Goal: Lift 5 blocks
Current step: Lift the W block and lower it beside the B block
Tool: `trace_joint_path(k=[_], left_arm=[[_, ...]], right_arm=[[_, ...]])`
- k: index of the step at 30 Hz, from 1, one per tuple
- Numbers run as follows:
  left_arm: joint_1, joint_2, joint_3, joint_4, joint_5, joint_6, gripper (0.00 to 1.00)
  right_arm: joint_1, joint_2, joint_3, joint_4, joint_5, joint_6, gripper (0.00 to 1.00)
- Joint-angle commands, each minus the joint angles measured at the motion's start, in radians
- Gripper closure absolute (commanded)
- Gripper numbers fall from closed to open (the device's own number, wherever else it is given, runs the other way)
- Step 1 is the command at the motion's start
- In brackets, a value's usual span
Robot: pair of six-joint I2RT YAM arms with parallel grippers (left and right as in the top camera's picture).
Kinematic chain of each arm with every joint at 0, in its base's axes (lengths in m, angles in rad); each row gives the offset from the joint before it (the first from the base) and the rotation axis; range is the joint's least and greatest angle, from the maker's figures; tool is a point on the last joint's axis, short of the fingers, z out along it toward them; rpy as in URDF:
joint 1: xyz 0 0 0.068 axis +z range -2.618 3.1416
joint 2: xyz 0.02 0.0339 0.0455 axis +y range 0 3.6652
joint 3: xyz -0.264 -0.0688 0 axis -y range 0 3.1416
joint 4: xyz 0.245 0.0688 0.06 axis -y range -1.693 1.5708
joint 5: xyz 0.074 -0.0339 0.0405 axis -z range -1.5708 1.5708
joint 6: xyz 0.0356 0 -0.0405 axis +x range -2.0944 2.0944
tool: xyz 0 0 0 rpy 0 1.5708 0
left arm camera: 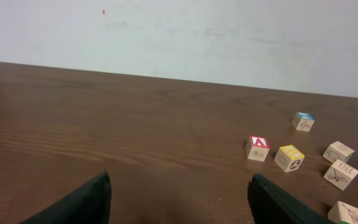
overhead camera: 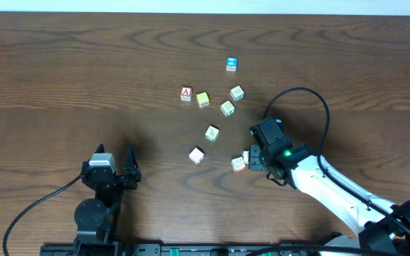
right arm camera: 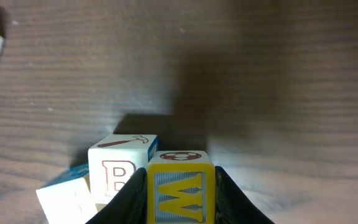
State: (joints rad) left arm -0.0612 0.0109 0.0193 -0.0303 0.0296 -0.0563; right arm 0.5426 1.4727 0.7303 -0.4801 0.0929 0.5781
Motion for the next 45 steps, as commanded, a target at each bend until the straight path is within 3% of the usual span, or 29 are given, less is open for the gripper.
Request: trace_joint_path(k=[1,6,10,13,18,45], left_arm=[[0.004,-0.005,-0.015,-0.041,-0.023,-0.009,0.29],[0.004,-0.005,-0.015,-0.041,-0.023,-0.009,0.29],[0.004,-0.005,-0.015,-0.041,-0.023,-0.009,0.29],[0.004,-0.005,-0.015,-0.041,-0.023,-0.009,0.29],[0.004,-0.005,-0.015,-0.041,-0.023,-0.009,0.29],[0.004,-0.005,-0.015,-0.041,-0.023,-0.009,0.29]], right_arm=[[-0.018,0.052,-0.027,-0.006,-0.023,-0.028,0.79],[-0.018,0.052,-0.028,-0.043,-0.011,-0.033,0.86],[-0.018,0.052,-0.027,-0.061,0.005,-0.032,0.84],[-0.018,0.052,-0.027,-0.062,0.008,-0.029,0.69],[-0.018,0.052,-0.027,-0.063,0.011,-0.029,0.57],[-0.019,0.010,-0.016,-0.050,0.087,-0.034,0.55]])
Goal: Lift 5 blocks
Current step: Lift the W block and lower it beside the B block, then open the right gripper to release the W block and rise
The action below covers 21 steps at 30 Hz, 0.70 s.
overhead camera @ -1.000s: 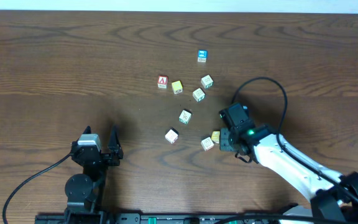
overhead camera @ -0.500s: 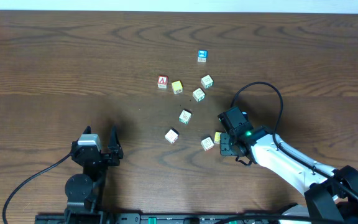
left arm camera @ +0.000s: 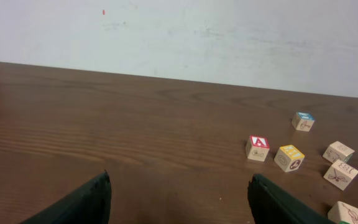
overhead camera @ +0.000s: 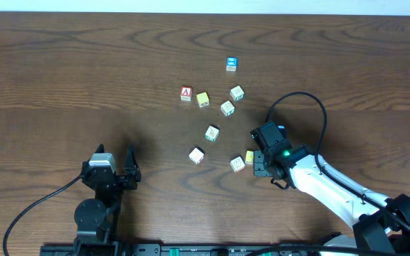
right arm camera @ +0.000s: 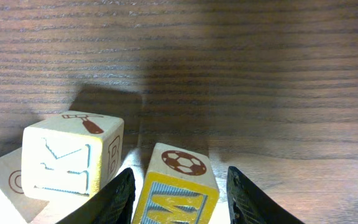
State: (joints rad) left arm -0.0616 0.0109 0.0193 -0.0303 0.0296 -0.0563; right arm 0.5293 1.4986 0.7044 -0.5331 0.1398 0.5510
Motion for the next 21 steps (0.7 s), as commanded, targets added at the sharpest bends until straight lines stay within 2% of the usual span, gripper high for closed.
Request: trace_joint_path(k=[1,2,6,10,21], left_arm=[[0.004,-0.005,-0.015,-0.041,-0.023,-0.009,0.29],[0.004,-0.005,-0.015,-0.041,-0.023,-0.009,0.29],[0.004,-0.005,-0.015,-0.041,-0.023,-0.009,0.29],[0.004,-0.005,-0.015,-0.041,-0.023,-0.009,0.29],[0.004,-0.005,-0.015,-0.041,-0.023,-0.009,0.29]], right_arm=[[-0.006,-0.016,0.010,0.005,0.043,-0.006,0.55],[-0.006,-0.016,0.010,0.007,0.043,-0.006,0.55],[-0.006,-0.016,0.013,0.015,0.043,-0.007,0.67],[-0.006,-0.016,0.015,0.022,0.043,-0.010,0.71],[-0.006,-0.016,0.015,0.070,0.043,-0.025,0.66]])
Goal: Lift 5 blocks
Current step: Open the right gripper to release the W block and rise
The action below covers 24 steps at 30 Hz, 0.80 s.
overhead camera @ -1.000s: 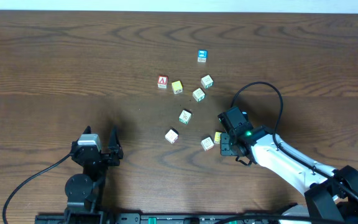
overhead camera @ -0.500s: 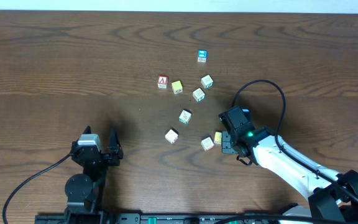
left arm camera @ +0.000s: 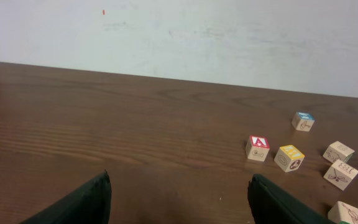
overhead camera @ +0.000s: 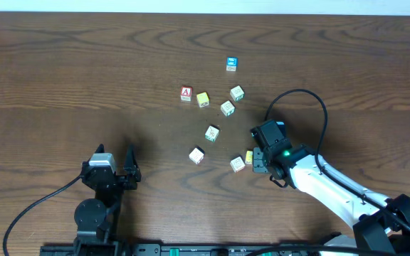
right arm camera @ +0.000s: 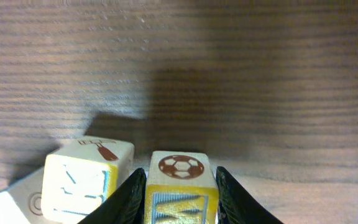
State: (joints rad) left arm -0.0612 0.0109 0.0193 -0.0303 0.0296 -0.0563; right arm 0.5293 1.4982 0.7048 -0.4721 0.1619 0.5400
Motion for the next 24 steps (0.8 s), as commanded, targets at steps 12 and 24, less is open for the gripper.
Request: trace_joint_path(k=[12,24], left_arm=[[0.004,-0.005,-0.015,-0.041,-0.023,-0.009,0.29],[0.004,-0.005,-0.015,-0.041,-0.023,-0.009,0.29]], right_arm=[[-0.007,-0.015,0.016,0.019,0.032,-0.022,0.60],[-0.007,-0.015,0.172,-0.166,0.058,-0.060,0.64]])
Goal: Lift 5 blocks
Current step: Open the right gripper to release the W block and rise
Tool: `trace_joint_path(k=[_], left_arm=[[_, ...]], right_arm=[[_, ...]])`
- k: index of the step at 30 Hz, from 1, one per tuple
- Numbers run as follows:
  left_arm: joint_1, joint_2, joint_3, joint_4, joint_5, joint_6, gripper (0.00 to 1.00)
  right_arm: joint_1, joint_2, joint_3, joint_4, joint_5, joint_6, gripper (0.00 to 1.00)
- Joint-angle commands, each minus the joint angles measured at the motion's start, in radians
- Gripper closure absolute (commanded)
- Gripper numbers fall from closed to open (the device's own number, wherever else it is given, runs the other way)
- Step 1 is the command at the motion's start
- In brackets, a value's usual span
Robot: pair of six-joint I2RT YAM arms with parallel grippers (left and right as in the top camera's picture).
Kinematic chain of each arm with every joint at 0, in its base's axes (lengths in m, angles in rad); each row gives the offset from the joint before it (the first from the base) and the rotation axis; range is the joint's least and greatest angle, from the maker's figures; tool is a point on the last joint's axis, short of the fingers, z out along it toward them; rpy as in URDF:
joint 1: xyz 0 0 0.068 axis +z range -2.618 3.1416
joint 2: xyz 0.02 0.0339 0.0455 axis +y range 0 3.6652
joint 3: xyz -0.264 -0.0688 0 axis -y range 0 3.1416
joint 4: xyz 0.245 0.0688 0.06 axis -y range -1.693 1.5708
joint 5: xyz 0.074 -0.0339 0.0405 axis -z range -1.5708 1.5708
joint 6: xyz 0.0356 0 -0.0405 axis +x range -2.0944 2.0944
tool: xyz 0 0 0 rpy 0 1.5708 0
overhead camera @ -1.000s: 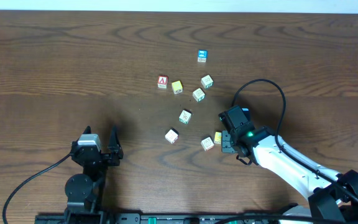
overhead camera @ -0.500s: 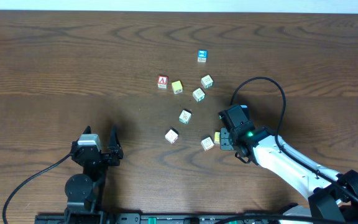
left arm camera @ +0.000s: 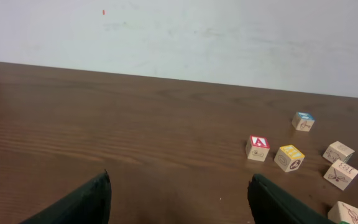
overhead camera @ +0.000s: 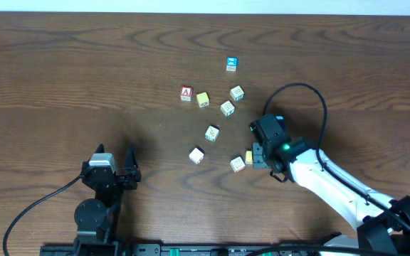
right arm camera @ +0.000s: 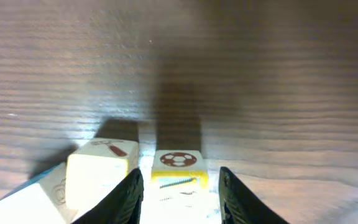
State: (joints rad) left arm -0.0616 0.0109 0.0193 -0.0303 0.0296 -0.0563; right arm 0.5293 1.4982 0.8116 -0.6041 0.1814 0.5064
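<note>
A yellow block with a football picture (right arm camera: 179,159) rests on the table between my right gripper's (right arm camera: 179,177) fingers. The jaws stand open, with a small gap on each side of the block. Overhead, this yellow block (overhead camera: 248,157) lies beside the right gripper (overhead camera: 253,153). A pale block with a hammer picture (right arm camera: 101,165) sits just left of it, touching or nearly so. Several more blocks lie further off: red A (overhead camera: 186,93), yellow (overhead camera: 203,99) and blue (overhead camera: 231,64). My left gripper (left arm camera: 179,186) is open over bare table at the near left.
Another pale block (right arm camera: 33,202) lies at the lower left of the right wrist view. Loose pale blocks (overhead camera: 212,133) (overhead camera: 196,155) sit left of the right arm. The right arm's black cable (overhead camera: 319,99) loops above it. A white wall backs the table's far edge (left arm camera: 179,81).
My right gripper's fingers were pressed against the yellow football block; now they stand apart from its sides. The block looks smaller and further from the camera. The left arm has not moved.
My right gripper first held the yellow block tightly, next to the hammer block. Then its fingers were wide open with the block tilted on the table. Then they were closed against it again, and now they are open around it. The left arm stayed still throughout.
</note>
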Motion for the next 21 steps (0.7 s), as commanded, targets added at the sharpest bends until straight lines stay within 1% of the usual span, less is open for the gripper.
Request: trace_joint_path(k=[1,3,5,7,8,10,12,15,16,19,21], left_arm=[[0.004,-0.005,-0.015,-0.041,-0.023,-0.009,0.29],[0.004,-0.005,-0.015,-0.041,-0.023,-0.009,0.29],[0.004,-0.005,-0.015,-0.041,-0.023,-0.009,0.29],[0.004,-0.005,-0.015,-0.041,-0.023,-0.009,0.29],[0.004,-0.005,-0.015,-0.041,-0.023,-0.009,0.29],[0.004,-0.005,-0.015,-0.041,-0.023,-0.009,0.29],[0.004,-0.005,-0.015,-0.041,-0.023,-0.009,0.29],[0.004,-0.005,-0.015,-0.041,-0.023,-0.009,0.29],[0.004,-0.005,-0.015,-0.041,-0.023,-0.009,0.29],[0.004,-0.005,-0.015,-0.041,-0.023,-0.009,0.29],[0.004,-0.005,-0.015,-0.041,-0.023,-0.009,0.29]], right_arm=[[-0.007,-0.015,0.087,-0.060,0.039,-0.029,0.64],[-0.007,-0.015,0.123,-0.102,0.034,-0.033,0.64],[-0.005,-0.015,0.152,-0.138,0.004,-0.033,0.70],[-0.004,-0.015,0.163,-0.151,-0.044,-0.042,0.79],[-0.004,-0.015,0.163,-0.148,-0.078,-0.059,0.80],[-0.004,-0.015,0.163,-0.140,-0.160,-0.101,0.80],[-0.004,-0.015,0.163,-0.130,-0.233,-0.146,0.75],[-0.004,-0.015,0.163,-0.097,-0.280,-0.183,0.52],[-0.003,-0.015,0.163,-0.087,-0.280,-0.183,0.46],[0.004,-0.014,0.163,-0.032,-0.282,-0.169,0.35],[0.016,-0.010,0.163,0.014,-0.280,-0.149,0.32]])
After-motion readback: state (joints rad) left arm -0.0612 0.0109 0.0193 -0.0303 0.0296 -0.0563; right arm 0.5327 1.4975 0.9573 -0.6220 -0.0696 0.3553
